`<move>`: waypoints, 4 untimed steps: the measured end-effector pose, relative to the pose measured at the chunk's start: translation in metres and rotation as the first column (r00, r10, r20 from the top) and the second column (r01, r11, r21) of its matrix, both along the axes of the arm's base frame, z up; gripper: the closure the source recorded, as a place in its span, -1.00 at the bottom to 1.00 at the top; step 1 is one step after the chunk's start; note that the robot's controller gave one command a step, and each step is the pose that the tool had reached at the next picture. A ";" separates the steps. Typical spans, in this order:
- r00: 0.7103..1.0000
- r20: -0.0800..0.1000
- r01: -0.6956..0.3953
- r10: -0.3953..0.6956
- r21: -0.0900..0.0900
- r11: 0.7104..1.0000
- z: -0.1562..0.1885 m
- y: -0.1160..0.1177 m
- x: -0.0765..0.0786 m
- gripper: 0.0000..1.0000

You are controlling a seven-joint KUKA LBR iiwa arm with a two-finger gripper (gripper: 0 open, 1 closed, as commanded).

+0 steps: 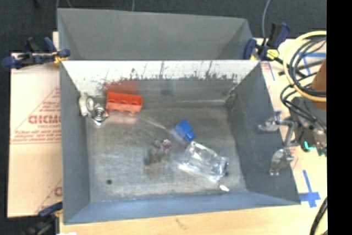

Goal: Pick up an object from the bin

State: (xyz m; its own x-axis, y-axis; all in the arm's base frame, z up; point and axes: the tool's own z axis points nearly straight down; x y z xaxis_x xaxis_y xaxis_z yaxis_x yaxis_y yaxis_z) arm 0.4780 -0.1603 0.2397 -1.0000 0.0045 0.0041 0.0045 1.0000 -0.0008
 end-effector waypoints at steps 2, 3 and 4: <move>0.948 0.010 0.318 -0.318 0.005 0.948 -0.103 0.091 0.097 -1.00; 0.973 0.024 0.232 -0.232 0.004 0.973 -0.125 0.111 0.116 -1.00; 0.968 0.031 0.250 -0.251 0.009 0.968 -0.129 0.123 0.122 -1.00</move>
Offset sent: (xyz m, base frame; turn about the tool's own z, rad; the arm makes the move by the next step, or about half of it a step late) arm 0.0715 0.0253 -0.0850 0.2629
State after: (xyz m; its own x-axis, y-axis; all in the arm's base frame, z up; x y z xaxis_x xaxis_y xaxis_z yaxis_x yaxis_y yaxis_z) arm 0.6003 -0.0371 0.1104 -0.9666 0.2549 -0.0265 0.2548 0.9670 0.0086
